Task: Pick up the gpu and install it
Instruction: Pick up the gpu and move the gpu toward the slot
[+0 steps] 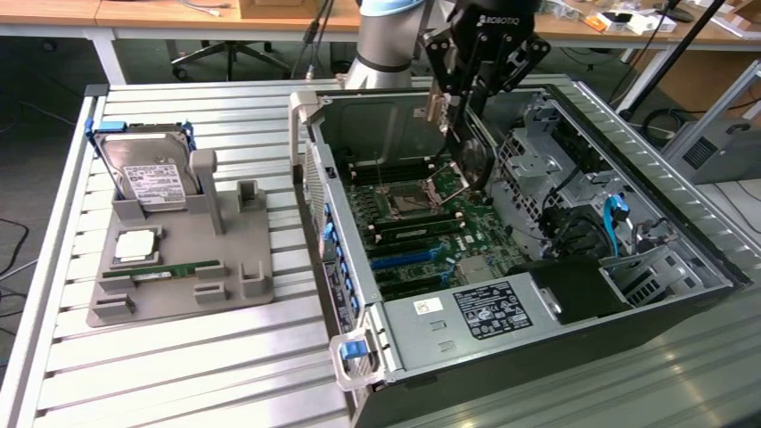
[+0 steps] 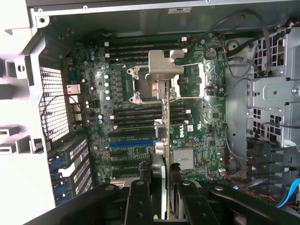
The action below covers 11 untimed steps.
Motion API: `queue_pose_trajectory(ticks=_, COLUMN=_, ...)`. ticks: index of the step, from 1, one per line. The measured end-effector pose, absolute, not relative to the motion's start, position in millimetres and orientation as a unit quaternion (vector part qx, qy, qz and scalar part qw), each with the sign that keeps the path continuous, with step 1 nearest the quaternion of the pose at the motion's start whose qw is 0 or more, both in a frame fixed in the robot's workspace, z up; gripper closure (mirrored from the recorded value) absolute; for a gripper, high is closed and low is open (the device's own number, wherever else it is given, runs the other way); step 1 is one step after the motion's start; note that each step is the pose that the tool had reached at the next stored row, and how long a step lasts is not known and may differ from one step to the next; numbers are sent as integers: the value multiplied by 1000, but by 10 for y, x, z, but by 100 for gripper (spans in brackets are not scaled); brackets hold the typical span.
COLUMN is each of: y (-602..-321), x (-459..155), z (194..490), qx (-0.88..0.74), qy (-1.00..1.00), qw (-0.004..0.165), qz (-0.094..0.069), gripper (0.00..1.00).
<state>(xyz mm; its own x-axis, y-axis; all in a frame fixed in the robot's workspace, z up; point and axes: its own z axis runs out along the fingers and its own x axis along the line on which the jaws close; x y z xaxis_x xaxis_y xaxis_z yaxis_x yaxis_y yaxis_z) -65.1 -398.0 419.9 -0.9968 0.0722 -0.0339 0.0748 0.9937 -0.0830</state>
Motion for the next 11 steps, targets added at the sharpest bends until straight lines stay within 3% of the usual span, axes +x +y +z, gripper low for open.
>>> queue_pose_trajectory(ticks=11, y=-3980, x=-602, z=4197, qx=37, qy=998, qw=15, qz=-44, gripper=73)
